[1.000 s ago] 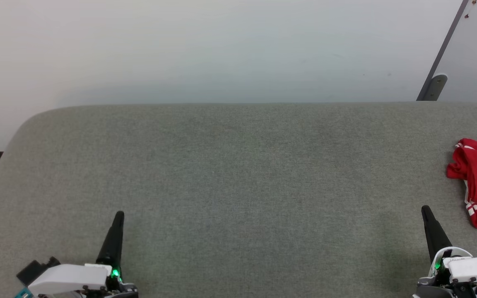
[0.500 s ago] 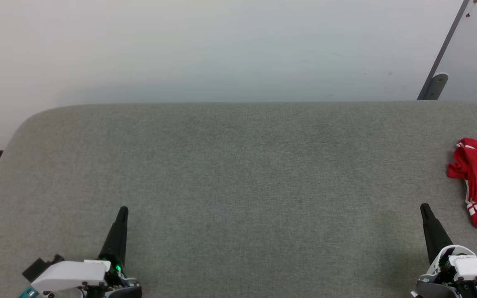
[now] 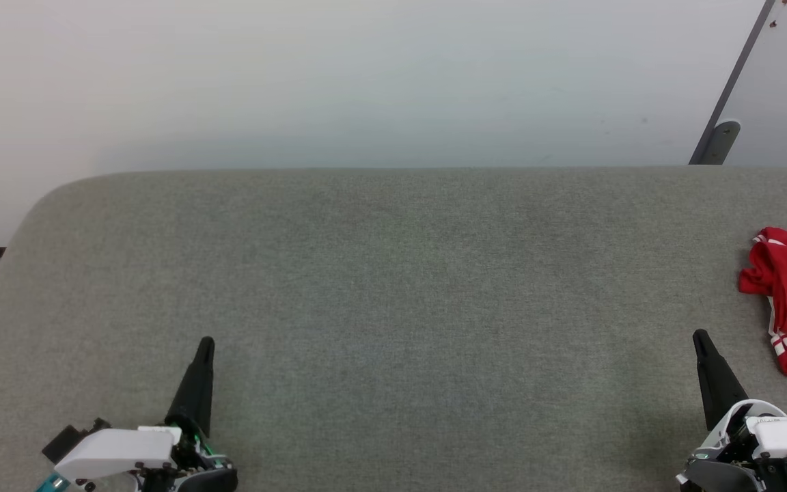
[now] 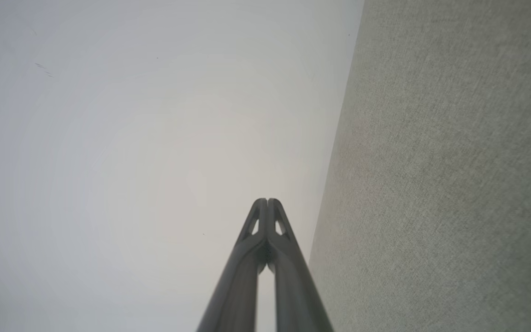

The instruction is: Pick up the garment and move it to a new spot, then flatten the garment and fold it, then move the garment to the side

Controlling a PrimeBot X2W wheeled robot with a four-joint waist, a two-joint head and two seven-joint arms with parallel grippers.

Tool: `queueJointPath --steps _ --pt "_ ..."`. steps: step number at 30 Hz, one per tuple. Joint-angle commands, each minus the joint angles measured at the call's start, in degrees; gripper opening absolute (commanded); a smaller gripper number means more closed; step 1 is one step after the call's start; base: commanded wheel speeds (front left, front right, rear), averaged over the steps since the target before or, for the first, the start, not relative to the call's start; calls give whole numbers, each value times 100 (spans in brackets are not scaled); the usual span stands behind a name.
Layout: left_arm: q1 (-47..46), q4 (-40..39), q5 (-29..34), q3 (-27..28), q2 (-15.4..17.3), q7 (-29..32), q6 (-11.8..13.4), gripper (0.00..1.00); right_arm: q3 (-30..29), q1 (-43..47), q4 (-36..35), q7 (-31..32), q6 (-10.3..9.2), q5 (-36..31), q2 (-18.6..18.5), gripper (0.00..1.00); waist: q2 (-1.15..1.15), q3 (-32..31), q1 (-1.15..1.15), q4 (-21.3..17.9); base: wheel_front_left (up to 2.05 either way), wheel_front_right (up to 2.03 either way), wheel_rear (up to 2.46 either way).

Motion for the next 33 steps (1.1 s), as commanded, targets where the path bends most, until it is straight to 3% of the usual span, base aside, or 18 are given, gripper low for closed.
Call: queueJointPath --steps 1,33 --pt "-58 5 -11 14 -1 17 -2 0 -2 -10 -2 14 -6 19 22 0 0 0 0 0 0 0 0" --pt "-56 5 -14 12 -1 15 -2 0 0 -9 -2 14 -6 20 22 0 0 0 0 0 0 0 0"
